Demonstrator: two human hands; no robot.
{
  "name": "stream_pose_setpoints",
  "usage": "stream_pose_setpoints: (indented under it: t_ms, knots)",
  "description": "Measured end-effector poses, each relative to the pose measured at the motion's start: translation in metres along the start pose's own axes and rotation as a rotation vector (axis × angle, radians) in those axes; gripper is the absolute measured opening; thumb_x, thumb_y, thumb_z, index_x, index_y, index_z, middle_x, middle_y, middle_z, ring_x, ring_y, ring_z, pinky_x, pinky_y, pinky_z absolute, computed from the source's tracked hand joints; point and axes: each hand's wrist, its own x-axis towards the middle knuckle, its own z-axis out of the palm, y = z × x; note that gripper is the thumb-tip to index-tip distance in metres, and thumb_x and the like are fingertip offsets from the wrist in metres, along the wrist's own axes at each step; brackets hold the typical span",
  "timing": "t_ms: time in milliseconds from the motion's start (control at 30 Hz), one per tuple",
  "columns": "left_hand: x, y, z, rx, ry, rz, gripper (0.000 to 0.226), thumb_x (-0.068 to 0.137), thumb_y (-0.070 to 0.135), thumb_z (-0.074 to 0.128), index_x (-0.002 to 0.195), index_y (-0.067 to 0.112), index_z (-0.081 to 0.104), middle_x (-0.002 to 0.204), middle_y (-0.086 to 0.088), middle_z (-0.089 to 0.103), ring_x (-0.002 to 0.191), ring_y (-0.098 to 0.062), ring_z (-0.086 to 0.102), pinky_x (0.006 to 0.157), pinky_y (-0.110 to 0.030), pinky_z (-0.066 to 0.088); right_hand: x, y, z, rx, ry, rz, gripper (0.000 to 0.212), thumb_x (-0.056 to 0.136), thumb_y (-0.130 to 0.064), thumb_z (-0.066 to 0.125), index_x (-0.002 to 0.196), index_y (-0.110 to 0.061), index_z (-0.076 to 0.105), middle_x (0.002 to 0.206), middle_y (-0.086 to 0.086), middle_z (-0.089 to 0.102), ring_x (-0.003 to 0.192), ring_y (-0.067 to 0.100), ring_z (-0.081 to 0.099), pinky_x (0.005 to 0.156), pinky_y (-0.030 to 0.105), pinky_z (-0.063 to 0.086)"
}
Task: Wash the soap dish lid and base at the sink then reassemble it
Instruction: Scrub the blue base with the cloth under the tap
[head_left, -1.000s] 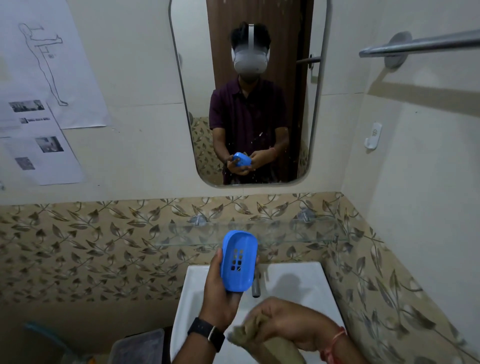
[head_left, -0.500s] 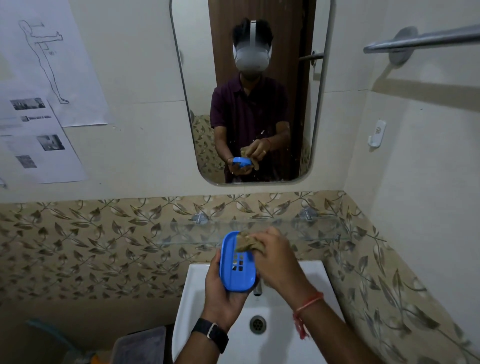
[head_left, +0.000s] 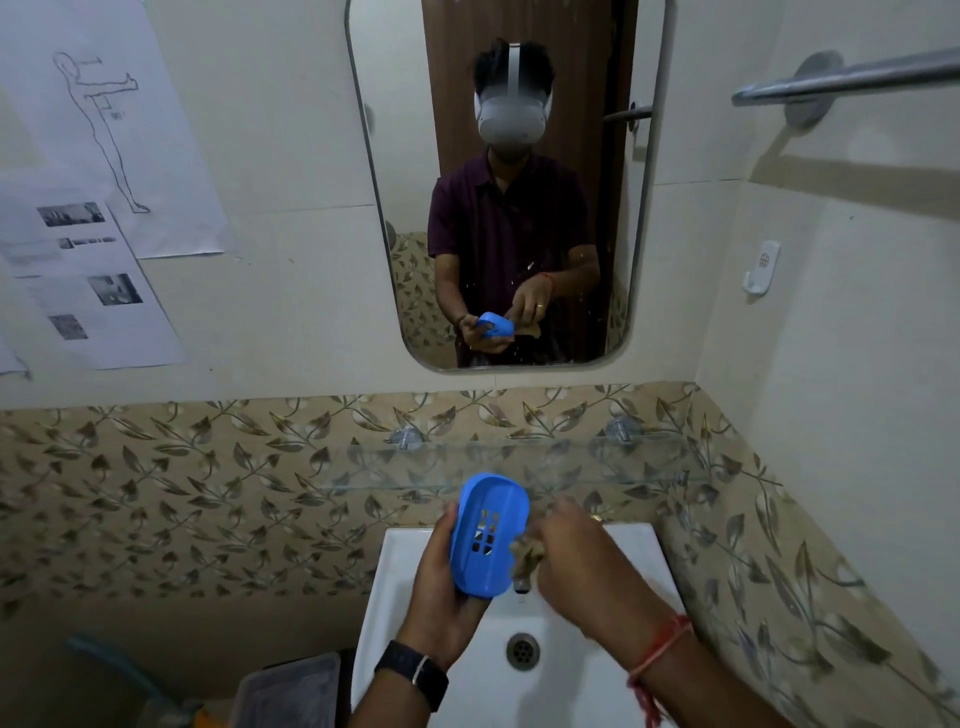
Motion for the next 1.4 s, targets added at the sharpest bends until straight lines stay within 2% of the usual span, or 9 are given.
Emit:
stream_pose_setpoints:
  t_ms: [100, 200, 433, 667, 833, 933, 1167, 1267, 1400]
  knots:
    - [0.0, 0.003, 0.002, 0.036, 0.021, 0.037, 0.055, 0.088, 0.048, 0.063, 0.126, 0.009, 0.073, 0.126, -0.025, 0.07, 0.108, -0.042, 0.067, 0.091, -0.051, 0.053, 0.006, 0.006, -0.004, 0.086, 0.293, -0.073, 0.029, 0.087, 0.005, 0.057, 0.104, -0.012, 0.072, 0.097, -0.001, 0.045, 0.086, 0.019, 0.056, 0.07, 0.015, 0.047]
    - [-0.001, 0.001, 0.007, 0.062, 0.013, 0.042, 0.052, 0.095, 0.048, 0.056, 0.125, 0.008, 0.072, 0.121, -0.024, 0.073, 0.101, -0.037, 0.073, 0.09, -0.048, 0.055, 0.011, 0.008, 0.003, 0.099, 0.323, -0.153, 0.041, 0.084, 0.009, 0.059, 0.117, -0.012, 0.071, 0.098, 0.0, 0.046, 0.09, 0.021, 0.057, 0.079, 0.026, 0.053]
    - [-0.004, 0.001, 0.003, 0.217, 0.04, 0.094, 0.051, 0.099, 0.049, 0.052, 0.127, 0.011, 0.072, 0.128, -0.023, 0.071, 0.12, -0.04, 0.066, 0.108, -0.057, 0.047, -0.01, 0.017, 0.049, 0.085, 0.033, -0.171, 0.045, 0.087, 0.001, 0.048, 0.117, -0.023, 0.071, 0.12, -0.003, 0.055, 0.106, 0.016, 0.062, 0.094, 0.03, 0.055]
    - [-0.007, -0.008, 0.002, 0.376, 0.038, 0.228, 0.04, 0.092, 0.046, 0.056, 0.113, 0.021, 0.08, 0.115, -0.024, 0.075, 0.109, -0.048, 0.066, 0.094, -0.054, 0.05, -0.009, 0.036, 0.015, 0.179, -0.409, -0.02, 0.029, 0.086, -0.006, 0.055, 0.083, -0.022, 0.079, 0.089, -0.007, 0.07, 0.099, 0.014, 0.068, 0.08, 0.014, 0.052]
    - [-0.004, 0.012, 0.009, 0.578, -0.017, 0.368, 0.047, 0.091, 0.055, 0.06, 0.112, 0.017, 0.079, 0.111, -0.025, 0.075, 0.108, -0.053, 0.064, 0.087, -0.051, 0.049, -0.014, 0.045, 0.019, 0.258, -0.03, -0.003, 0.046, 0.087, 0.005, 0.055, 0.08, -0.037, 0.072, 0.091, -0.01, 0.061, 0.089, -0.001, 0.061, 0.078, 0.002, 0.044]
    - [-0.003, 0.01, 0.016, 0.643, -0.052, 0.398, 0.054, 0.086, 0.06, 0.059, 0.107, 0.015, 0.08, 0.107, -0.02, 0.076, 0.101, -0.05, 0.065, 0.089, -0.052, 0.048, -0.011, 0.039, 0.033, 0.362, 0.321, -0.018, 0.036, 0.082, 0.011, 0.061, 0.095, -0.02, 0.074, 0.098, 0.002, 0.06, 0.084, 0.005, 0.058, 0.078, 0.0, 0.041]
    - [-0.001, 0.006, 0.021, 0.688, -0.04, 0.383, 0.075, 0.076, 0.075, 0.067, 0.104, 0.006, 0.077, 0.108, -0.036, 0.066, 0.091, -0.042, 0.064, 0.08, -0.045, 0.044, -0.019, 0.021, 0.066, 0.415, 0.023, -0.106, 0.037, 0.09, 0.001, 0.055, 0.095, -0.032, 0.072, 0.111, 0.001, 0.061, 0.103, 0.008, 0.063, 0.096, 0.018, 0.05]
    - [-0.002, 0.009, 0.011, 0.584, -0.013, 0.354, 0.045, 0.09, 0.054, 0.061, 0.108, 0.017, 0.081, 0.11, -0.026, 0.074, 0.1, -0.049, 0.067, 0.082, -0.047, 0.049, -0.017, 0.034, 0.05, 0.339, -0.196, -0.086, 0.044, 0.087, 0.002, 0.054, 0.085, -0.037, 0.073, 0.098, -0.002, 0.06, 0.092, 0.006, 0.061, 0.087, 0.01, 0.047]
    - [-0.004, 0.017, 0.009, 0.482, -0.021, 0.304, 0.041, 0.096, 0.041, 0.056, 0.12, 0.014, 0.075, 0.115, -0.023, 0.075, 0.096, -0.036, 0.073, 0.076, -0.04, 0.059, -0.016, 0.042, 0.045, 0.423, 0.05, -0.024, 0.055, 0.082, 0.009, 0.057, 0.075, -0.045, 0.066, 0.087, -0.017, 0.056, 0.086, -0.014, 0.057, 0.077, -0.001, 0.038]
